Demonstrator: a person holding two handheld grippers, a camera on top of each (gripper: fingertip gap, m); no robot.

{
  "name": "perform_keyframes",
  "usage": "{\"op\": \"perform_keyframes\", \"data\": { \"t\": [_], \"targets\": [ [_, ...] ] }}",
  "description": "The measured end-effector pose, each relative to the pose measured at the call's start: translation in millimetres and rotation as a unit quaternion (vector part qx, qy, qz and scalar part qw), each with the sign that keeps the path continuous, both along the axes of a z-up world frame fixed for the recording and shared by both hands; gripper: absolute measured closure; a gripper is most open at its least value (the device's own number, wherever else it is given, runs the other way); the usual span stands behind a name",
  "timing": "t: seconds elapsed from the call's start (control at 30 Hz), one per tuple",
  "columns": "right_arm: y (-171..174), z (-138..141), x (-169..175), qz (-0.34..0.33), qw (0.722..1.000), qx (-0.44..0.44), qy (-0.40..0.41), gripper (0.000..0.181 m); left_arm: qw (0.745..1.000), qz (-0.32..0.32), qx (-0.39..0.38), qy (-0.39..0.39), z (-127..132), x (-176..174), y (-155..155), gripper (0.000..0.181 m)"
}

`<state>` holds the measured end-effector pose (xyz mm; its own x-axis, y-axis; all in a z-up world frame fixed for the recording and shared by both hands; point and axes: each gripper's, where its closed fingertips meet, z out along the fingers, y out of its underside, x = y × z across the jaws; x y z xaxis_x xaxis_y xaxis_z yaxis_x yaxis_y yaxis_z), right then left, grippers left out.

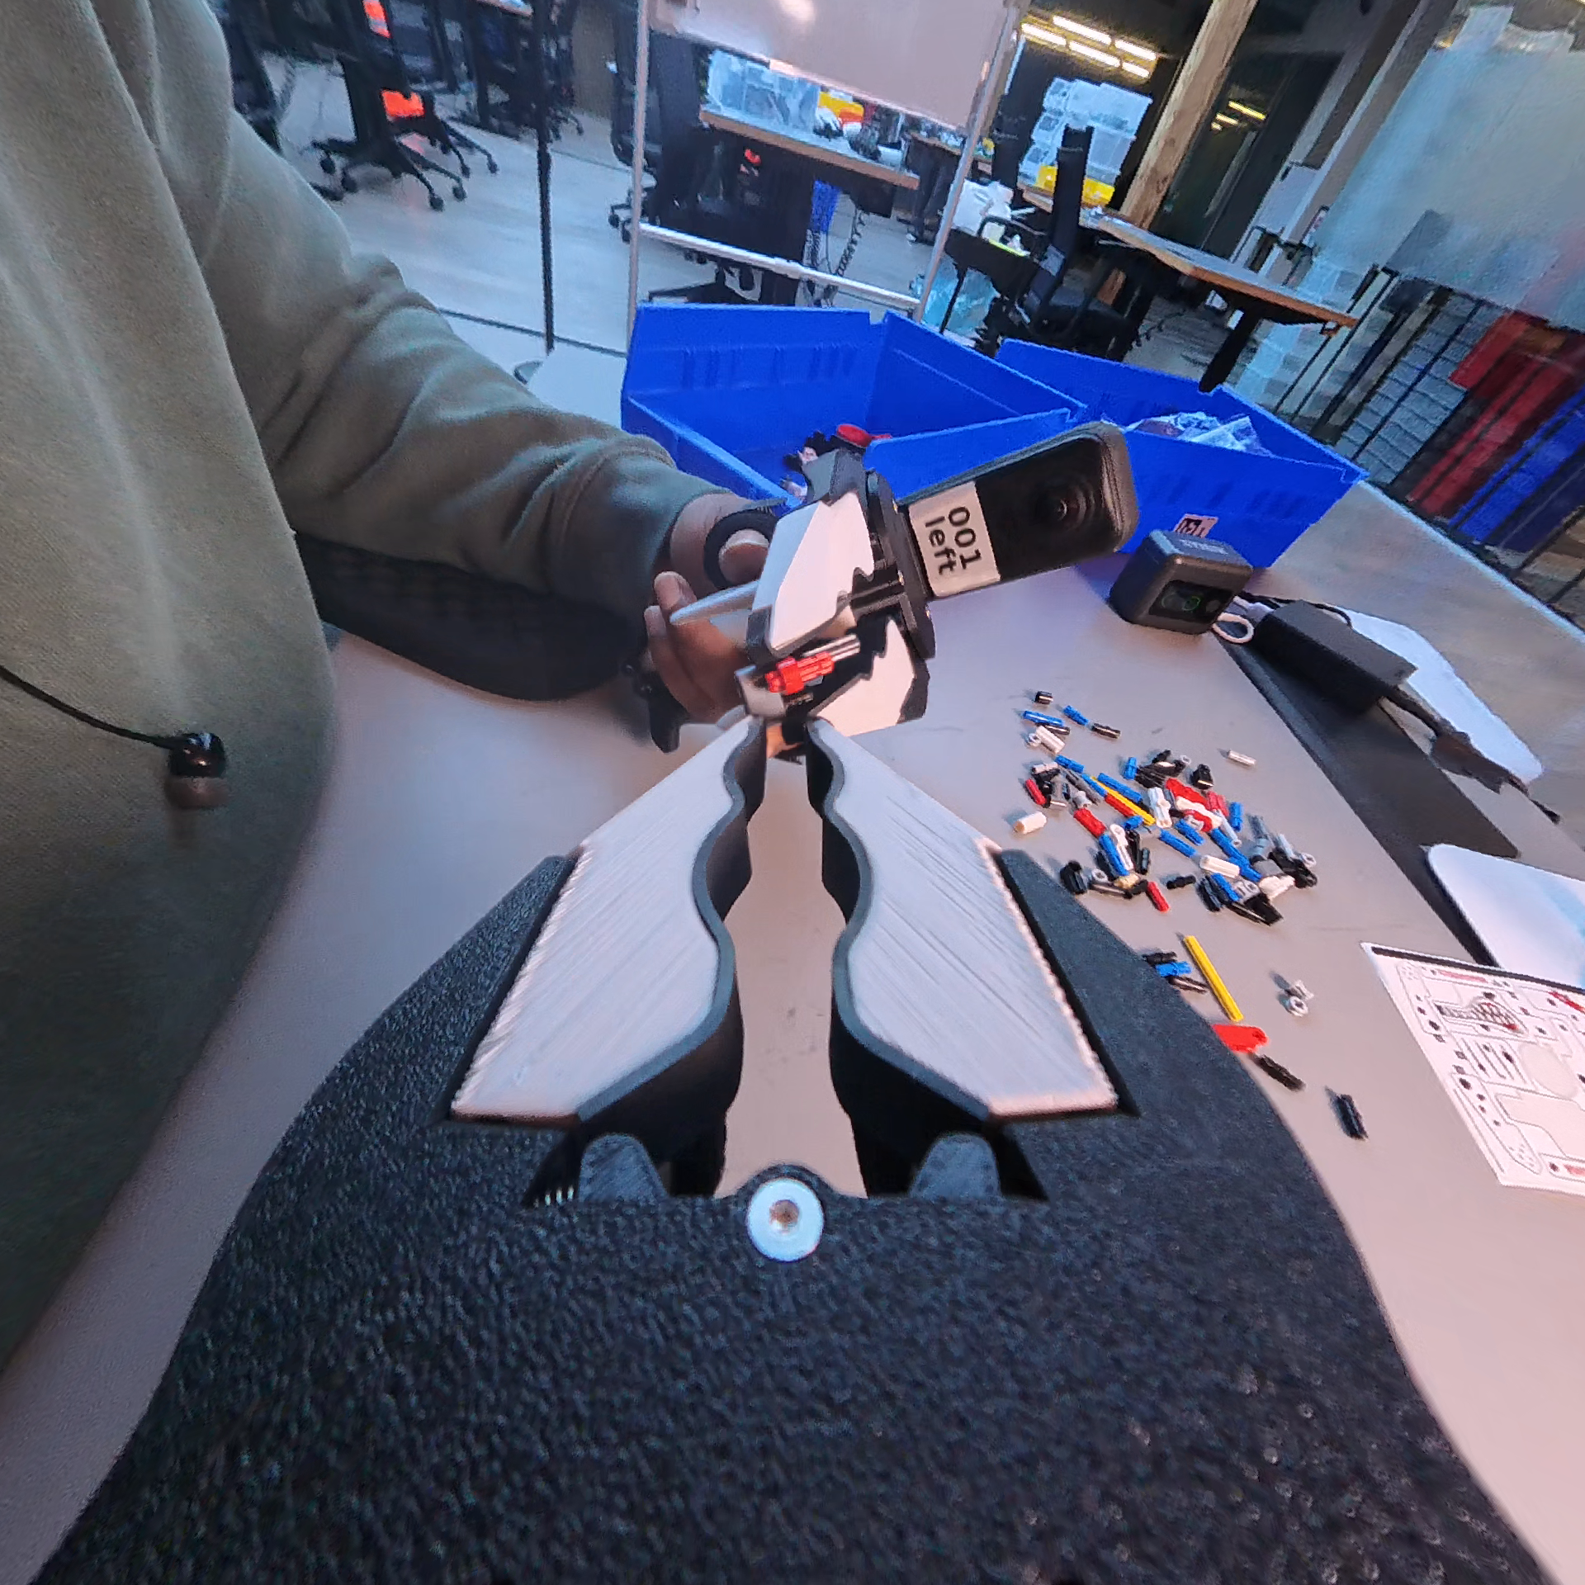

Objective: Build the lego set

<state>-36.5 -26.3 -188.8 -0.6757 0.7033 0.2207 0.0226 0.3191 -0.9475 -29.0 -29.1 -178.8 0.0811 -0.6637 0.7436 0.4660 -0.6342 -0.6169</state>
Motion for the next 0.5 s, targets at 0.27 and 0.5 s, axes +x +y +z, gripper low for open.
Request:
{"op": "perform_keyframes", "data": {
  "t": [0.27, 0.5],
  "targets": [
    [-5.6, 3.9, 5.0, 0.023, 0.999, -0.023, -0.009, 0.175, 1.0, -0.018, 0.003, -0.008, 1.3, 7.0, -4.4, 0.167],
    [-6.5, 1.6, 9.2, 0.039, 0.999, -0.029, -0.016, 0.176, 1.0, -0.025, -0.008, -0.01, -2.5, 10.2, -3.3, 0.167]
  ]
}}
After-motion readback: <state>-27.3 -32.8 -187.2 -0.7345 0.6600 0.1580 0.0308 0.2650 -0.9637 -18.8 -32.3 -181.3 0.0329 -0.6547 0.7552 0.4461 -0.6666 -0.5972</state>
